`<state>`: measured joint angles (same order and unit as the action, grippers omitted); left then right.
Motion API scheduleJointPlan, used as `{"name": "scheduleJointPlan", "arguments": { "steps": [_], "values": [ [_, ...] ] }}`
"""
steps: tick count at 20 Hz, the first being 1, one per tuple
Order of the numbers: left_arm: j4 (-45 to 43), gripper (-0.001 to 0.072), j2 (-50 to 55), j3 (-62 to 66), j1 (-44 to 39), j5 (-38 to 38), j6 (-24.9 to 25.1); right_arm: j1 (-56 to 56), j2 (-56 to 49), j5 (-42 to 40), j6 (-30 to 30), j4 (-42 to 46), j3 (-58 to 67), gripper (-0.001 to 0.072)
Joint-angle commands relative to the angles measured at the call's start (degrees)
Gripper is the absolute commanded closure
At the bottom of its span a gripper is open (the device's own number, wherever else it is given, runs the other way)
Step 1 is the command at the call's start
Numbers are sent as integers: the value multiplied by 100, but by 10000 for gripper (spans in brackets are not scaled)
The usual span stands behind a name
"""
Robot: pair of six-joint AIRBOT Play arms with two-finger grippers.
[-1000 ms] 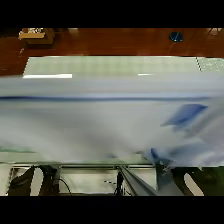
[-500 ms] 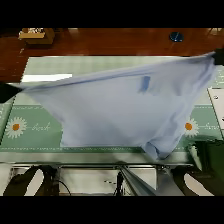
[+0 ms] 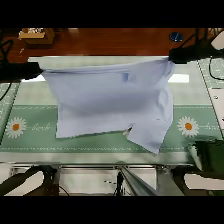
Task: Fold the shirts.
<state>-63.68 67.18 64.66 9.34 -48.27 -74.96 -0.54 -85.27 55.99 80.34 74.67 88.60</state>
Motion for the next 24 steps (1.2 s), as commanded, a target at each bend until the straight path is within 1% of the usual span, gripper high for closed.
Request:
{"name": "scheduleJointPlan", "arguments": {
  "steps": [1,3,5,7,9,10,12,14,17,18,20,22,23,24],
  "values": [
    [22,686,815,-7,-234,1113,39,7,-649,-706,0,-472,0,683],
    [24,686,1158,-7,-313,1464,37,4,-911,-1047,0,-673,0,683],
    [22,686,1416,-9,-341,1648,39,4,-1126,-1279,0,-879,0,683],
    [17,686,1613,-11,-330,1633,234,4,-1307,-1198,-2,-800,0,683],
    [-57,686,1729,-11,-317,1547,501,-13,-1386,-988,-7,-481,0,683],
    [-162,686,1738,-11,-317,1416,575,-11,-1364,-844,-20,-157,2,683],
    [-341,686,1681,-4,-308,857,957,-15,-1217,-487,-179,219,2,683],
    [-564,686,1572,-4,-251,129,1001,-79,-990,-63,-181,557,2,683],
    [-616,686,1615,-26,-223,-710,977,-76,-938,713,-179,684,-4,683],
    [-599,686,1676,-26,-269,-831,970,-33,-1003,874,-140,651,-7,683],
    [-595,686,1790,-24,-369,-901,649,-35,-1137,1012,17,487,-4,683],
    [-597,686,1838,-22,-402,-896,483,-35,-1226,1084,111,481,-4,681],
    [-603,685,1838,-22,-393,-918,463,-35,-1248,1106,109,474,-4,657],
    [-612,669,1832,13,-358,-1054,463,-35,-1244,1178,83,457,-2,504]
  ]
}}
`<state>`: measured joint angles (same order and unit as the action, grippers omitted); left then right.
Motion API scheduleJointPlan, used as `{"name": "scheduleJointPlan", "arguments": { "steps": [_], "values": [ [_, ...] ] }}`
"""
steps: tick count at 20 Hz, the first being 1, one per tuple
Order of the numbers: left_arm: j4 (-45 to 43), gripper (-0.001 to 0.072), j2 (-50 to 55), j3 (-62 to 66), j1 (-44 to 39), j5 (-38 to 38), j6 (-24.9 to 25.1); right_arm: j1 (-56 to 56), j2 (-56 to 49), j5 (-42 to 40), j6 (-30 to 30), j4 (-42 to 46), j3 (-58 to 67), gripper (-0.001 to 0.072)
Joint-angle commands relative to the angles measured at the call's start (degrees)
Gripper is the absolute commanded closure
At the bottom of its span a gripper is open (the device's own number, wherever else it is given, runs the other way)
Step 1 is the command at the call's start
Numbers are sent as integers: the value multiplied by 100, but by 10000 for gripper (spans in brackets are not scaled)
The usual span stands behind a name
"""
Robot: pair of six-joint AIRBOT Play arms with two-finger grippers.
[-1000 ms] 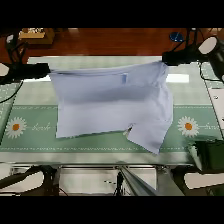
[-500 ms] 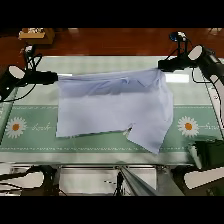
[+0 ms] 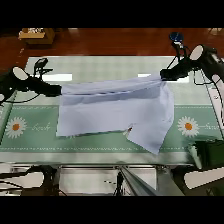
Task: Fold the shirts.
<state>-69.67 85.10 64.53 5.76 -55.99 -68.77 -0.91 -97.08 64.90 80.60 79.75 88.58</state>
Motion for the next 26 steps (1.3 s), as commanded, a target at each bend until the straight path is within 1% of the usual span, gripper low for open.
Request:
{"name": "scheduleJointPlan", "arguments": {
  "steps": [1,2,3,4,5,6,7,8,9,10,11,12,14,16,19,22,23,24,25,26],
  "values": [
    [-122,566,39,136,61,-568,-157,0,-24,466,-105,-11,26,391],
    [-308,410,35,286,140,-935,-160,-20,28,748,-337,188,85,388],
    [-564,358,13,472,258,-1403,-212,-39,118,1141,-527,636,162,388],
    [-809,358,-37,638,411,-1886,-361,-125,269,1410,-452,1014,164,388],
    [-881,358,-138,699,592,-2251,-470,-278,415,1578,-313,1045,164,387],
    [-835,358,-295,643,802,-2476,-535,-474,557,1823,-308,997,136,367],
    [-693,358,-520,435,1038,-2573,-592,-693,691,2015,-304,883,13,367],
    [-435,358,-772,92,1272,-2575,-586,-960,839,2203,-310,649,-236,322],
    [-203,354,-1003,-313,1471,-2570,-573,-1217,970,2341,-337,354,-544,257],
    [66,336,-1215,-782,1663,-2597,-522,-1495,1119,2369,-435,-28,-935,249],
    [258,119,-1351,-1172,1794,-2660,-527,-1762,1235,2347,-562,-387,-1300,232],
    [356,-13,-1399,-1493,1891,-2815,-525,-1980,1303,2326,-616,-654,-1574,232],
    [352,-13,-1390,-1897,1939,-3042,-452,-2319,1379,2319,-693,-1036,-1982,232],
    [376,-13,-1390,-2234,1917,-3023,-391,-2494,1434,2299,-774,-1314,-2201,232],
    [439,-13,-1388,-2627,1810,-2671,-400,-2494,1528,2048,-802,-1375,-2264,232],
    [756,-13,-1368,-2887,1639,-2107,-420,-2494,1705,1735,-780,-1543,-2264,233],
    [892,-10,-1342,-2942,1565,-1908,-520,-2494,1762,1685,-780,-1561,-2264,233],
    [1036,52,-1296,-2983,1451,-1698,-680,-2496,1805,1659,-780,-1558,-2264,233],
    [1169,207,-1235,-2999,1314,-1526,-721,-2498,1843,1646,-780,-1563,-2264,233],
    [1320,348,-1172,-2999,1137,-1399,-713,-2498,1899,1624,-780,-1561,-2264,233]
  ]
}}
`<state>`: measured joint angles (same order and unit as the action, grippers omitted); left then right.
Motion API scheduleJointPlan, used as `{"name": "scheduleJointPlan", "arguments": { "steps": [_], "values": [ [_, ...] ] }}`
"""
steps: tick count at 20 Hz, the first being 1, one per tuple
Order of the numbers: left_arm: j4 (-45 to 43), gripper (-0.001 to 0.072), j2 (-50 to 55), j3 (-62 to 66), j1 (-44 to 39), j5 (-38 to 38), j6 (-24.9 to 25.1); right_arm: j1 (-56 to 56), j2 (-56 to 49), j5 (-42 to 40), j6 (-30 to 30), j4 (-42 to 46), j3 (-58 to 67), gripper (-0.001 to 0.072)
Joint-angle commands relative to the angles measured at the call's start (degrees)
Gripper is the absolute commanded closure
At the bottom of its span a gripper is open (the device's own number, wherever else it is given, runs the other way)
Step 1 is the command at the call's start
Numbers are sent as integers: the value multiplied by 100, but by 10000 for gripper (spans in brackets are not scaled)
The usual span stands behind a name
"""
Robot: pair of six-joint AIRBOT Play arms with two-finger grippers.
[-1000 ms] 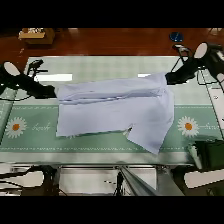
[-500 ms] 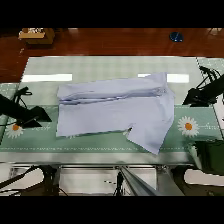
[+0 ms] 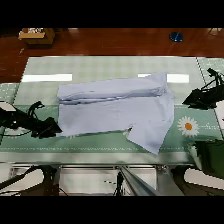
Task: Fold the shirts.
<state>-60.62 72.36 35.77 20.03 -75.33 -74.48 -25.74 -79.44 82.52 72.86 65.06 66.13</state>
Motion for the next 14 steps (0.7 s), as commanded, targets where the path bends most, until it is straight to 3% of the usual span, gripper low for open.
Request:
{"name": "scheduleJointPlan", "arguments": {
  "steps": [1,2,3,6,9,14],
  "values": [
    [496,452,153,-122,-455,623,-111,-15,192,-179,2,-92,-17,233],
    [494,615,177,-122,-601,678,-70,-17,264,-214,37,-33,-17,233],
    [496,686,177,-120,-667,680,83,-17,337,-219,39,94,-17,233],
    [398,685,142,-120,-647,603,142,-205,396,164,103,767,-83,233],
    [387,686,92,-120,-605,560,203,-608,511,284,210,581,-824,233],
    [389,686,68,-120,-605,570,201,-592,1198,-750,149,-181,-2605,233]
  ]
}}
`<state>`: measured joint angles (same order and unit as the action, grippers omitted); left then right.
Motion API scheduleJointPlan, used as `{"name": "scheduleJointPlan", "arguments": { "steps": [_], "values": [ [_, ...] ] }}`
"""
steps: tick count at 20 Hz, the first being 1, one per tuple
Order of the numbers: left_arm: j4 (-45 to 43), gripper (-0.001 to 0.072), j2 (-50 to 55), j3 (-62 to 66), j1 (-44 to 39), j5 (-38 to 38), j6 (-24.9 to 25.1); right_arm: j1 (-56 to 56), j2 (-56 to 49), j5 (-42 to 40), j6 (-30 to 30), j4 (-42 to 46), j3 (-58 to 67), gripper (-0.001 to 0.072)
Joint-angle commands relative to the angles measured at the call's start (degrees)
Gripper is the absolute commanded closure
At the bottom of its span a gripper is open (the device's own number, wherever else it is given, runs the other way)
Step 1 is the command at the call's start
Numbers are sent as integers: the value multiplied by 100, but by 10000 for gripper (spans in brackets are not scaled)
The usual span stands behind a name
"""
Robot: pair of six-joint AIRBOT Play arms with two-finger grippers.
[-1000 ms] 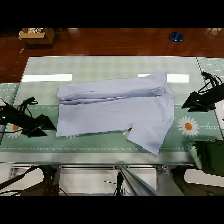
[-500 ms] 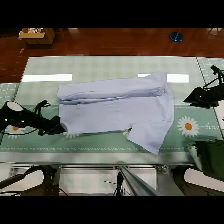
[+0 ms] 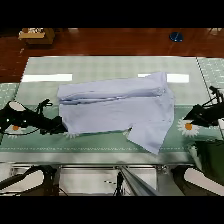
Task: Fold the shirts.
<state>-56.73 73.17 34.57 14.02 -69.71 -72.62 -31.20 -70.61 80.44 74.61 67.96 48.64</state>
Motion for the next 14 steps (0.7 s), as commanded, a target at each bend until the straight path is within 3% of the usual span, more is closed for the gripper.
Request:
{"name": "scheduleJointPlan", "arguments": {
  "steps": [1,7,10,11,13,14],
  "values": [
    [0,685,-13,0,-4,7,13,-46,385,-719,-57,-673,-1108,233],
    [2,685,-15,0,-4,20,15,-15,411,-1397,-407,-1338,-2046,235],
    [4,685,-15,0,-4,31,15,693,411,-2006,-444,-1561,-2144,245],
    [4,685,-15,0,-4,26,15,1056,411,-2306,-439,-1676,-2144,324],
    [4,685,-17,2,-4,2,15,1565,413,-2675,-437,-1818,-2079,656],
    [4,685,-37,11,-4,-2,15,1646,413,-2629,-439,-1810,-1952,681]
  ]
}}
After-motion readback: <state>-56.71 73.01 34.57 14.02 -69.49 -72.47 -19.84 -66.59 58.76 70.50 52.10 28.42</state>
